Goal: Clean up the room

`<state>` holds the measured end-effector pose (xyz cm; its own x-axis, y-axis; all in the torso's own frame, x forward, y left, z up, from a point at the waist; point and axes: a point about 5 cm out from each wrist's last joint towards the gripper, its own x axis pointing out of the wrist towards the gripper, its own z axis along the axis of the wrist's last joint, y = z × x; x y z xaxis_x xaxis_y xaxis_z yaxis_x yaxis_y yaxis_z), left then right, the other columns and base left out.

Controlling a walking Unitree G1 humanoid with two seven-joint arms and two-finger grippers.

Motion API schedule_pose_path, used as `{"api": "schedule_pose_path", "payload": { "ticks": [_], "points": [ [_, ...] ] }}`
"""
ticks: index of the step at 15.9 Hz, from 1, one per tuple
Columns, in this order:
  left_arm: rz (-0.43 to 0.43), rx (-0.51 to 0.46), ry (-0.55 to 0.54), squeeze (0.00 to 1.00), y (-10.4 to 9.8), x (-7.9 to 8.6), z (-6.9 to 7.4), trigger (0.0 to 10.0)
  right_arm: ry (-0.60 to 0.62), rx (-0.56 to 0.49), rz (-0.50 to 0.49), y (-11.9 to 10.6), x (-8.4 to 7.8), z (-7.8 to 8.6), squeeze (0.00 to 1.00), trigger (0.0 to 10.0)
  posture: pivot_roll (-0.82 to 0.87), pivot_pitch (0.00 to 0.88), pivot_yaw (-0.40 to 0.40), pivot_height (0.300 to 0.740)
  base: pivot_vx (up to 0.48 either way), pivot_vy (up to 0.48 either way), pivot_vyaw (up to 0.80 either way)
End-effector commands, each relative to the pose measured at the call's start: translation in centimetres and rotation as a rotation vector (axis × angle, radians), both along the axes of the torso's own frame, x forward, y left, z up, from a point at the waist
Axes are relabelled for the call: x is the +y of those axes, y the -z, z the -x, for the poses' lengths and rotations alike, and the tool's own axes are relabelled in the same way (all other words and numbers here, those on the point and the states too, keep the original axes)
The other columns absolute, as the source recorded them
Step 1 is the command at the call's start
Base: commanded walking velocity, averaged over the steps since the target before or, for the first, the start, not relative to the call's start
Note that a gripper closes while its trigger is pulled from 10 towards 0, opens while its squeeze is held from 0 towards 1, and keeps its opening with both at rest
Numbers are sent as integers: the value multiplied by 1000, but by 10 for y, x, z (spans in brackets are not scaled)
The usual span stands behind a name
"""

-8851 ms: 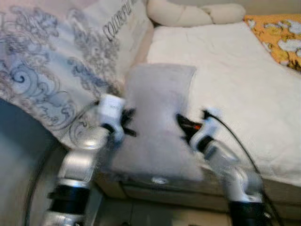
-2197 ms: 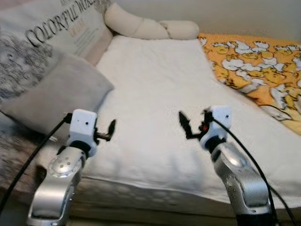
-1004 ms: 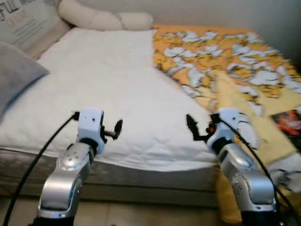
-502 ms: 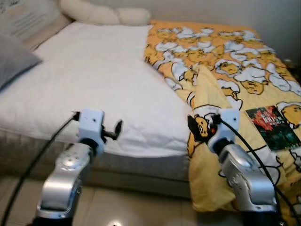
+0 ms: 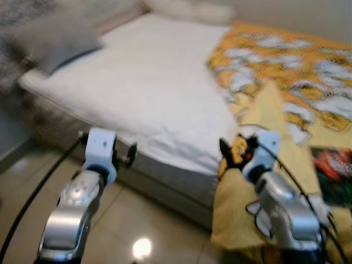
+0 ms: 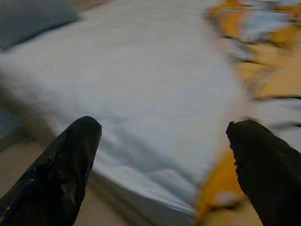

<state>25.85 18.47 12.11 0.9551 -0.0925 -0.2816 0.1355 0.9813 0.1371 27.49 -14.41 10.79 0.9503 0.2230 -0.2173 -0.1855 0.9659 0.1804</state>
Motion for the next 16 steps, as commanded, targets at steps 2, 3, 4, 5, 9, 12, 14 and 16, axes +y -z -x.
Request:
{"api": "schedule_pose_path", "payload": {
  "ticks": [2, 3, 4, 5, 9, 12, 14, 16],
  "points": [
    [-5, -22, 8, 1000, -4, -2, -2, 10000, -8, -11, 14, -2, -1, -1, 0, 10000, -71, 0, 5, 740, 0, -414, 800],
    [-5, -25, 8, 1000, -4, -2, -3, 10000, -12, -11, 15, -2, -1, -1, 0, 10000, -69, 0, 3, 740, 0, -412, 800],
    [-6, -28, 8, 1000, -4, -1, -3, 10000, -5, -4, 16, 0, -1, 0, 0, 10000, -66, 0, 0, 740, 0, -412, 800],
    [-6, -28, 8, 1000, -4, -1, -3, 10000, -5, -4, 16, 0, -1, 0, 0, 10000, -66, 0, 0, 740, 0, -412, 800],
    [-15, -26, 12, 1000, -3, 0, -2, 10000, 33, 38, 7, 11, -7, 3, 0, 10000, -69, 0, 6, 740, 0, -413, 0],
    [-22, -21, 19, 1000, -2, 1, -1, 10000, 25, 63, -21, 16, -5, 8, 0, 10000, -65, 0, 0, 740, 0, -412, 0],
    [-26, -19, 20, 1000, -1, 2, 0, 10000, 8, 71, -28, 19, -3, 12, 0, 10000, -64, 0, -1, 740, 0, -411, -706],
    [-29, -16, 19, 1000, 0, 3, 1, 10000, -1, 84, -30, 22, -2, 14, 0, 10000, -67, 0, 0, 740, 0, -405, -794]
  ]
}}
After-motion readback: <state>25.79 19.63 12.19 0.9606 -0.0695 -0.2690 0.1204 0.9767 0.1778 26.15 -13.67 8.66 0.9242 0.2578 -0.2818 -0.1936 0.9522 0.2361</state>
